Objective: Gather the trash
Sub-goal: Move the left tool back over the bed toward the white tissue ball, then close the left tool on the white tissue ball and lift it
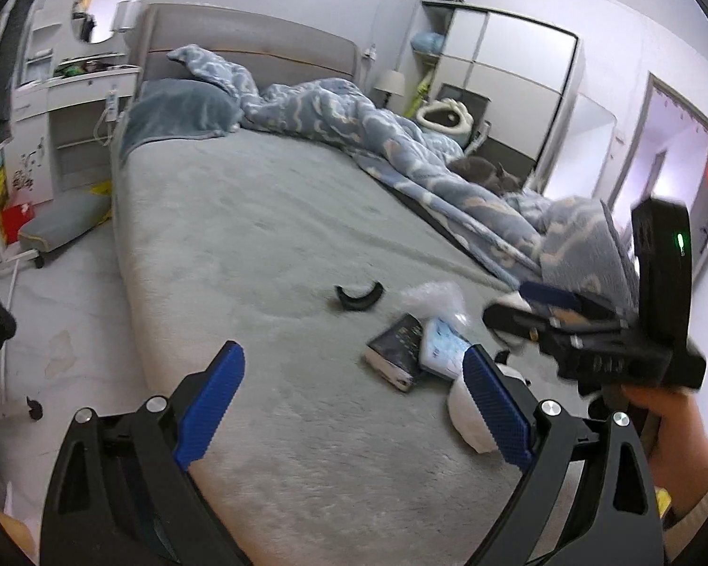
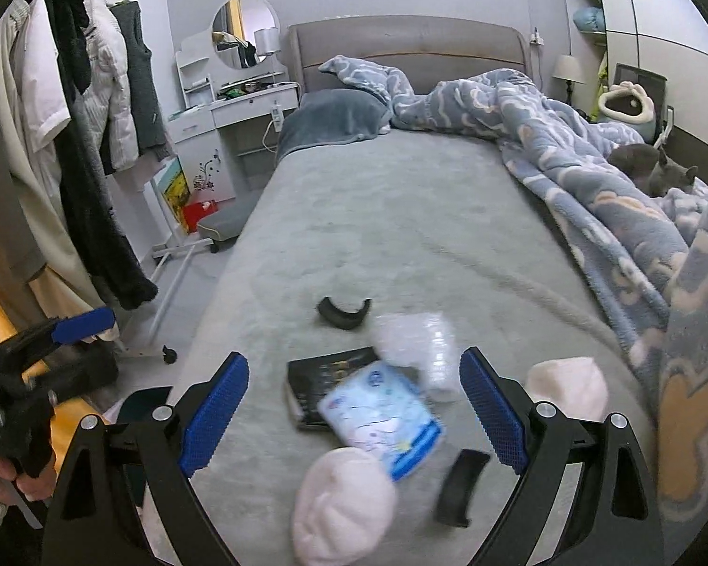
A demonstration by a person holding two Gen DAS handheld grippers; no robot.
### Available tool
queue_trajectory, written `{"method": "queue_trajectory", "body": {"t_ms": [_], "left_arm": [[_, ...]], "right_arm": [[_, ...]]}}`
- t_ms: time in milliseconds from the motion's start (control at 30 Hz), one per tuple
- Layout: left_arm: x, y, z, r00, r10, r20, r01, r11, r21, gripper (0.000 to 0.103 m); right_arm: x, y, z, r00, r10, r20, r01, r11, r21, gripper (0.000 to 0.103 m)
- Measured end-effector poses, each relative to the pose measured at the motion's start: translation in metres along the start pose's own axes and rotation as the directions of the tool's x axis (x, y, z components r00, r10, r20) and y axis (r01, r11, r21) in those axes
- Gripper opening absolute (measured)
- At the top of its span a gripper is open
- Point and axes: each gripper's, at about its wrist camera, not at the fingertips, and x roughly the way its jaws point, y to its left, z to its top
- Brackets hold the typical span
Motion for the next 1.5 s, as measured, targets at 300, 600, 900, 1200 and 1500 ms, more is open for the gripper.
{"method": "queue_trajectory", "body": {"t_ms": [300, 600, 900, 1200, 1500], "left_arm": [[0.034, -0.038, -0.012, 0.991, -0.110, -0.079, 0.116, 0.990, 0.081, 0.095], [0.062, -0.065, -0.023, 0.963, -0.218, -0.159, 0.237, 0.965, 0.112, 0.096], [0.097, -0.076, -0.039, 0.940, -0.230, -0.252, 0.265, 0.957, 0.117, 0.096], [0.113, -0.088, -0.043, 0.926, -0.252, -0.283, 0.302, 0.941, 0.150, 0.093], [0.120, -0.102, -0.043, 0.909, -0.286, -0.302, 0.351, 0.918, 0.186, 0.072]], "right_arm": [[-0.001, -0.043, 0.006, 0.999, -0.042, 0.019, 0.041, 0.997, 0.073, 0.092], [0.006, -0.076, 0.007, 0.997, -0.073, -0.006, 0.074, 0.989, 0.125, 0.092], [0.020, -0.104, 0.004, 0.994, -0.097, -0.050, 0.104, 0.983, 0.150, 0.092], [0.036, -0.126, -0.002, 0.982, -0.139, -0.126, 0.159, 0.973, 0.169, 0.092], [0.058, -0.142, -0.013, 0.952, -0.197, -0.233, 0.237, 0.959, 0.158, 0.092]]}}
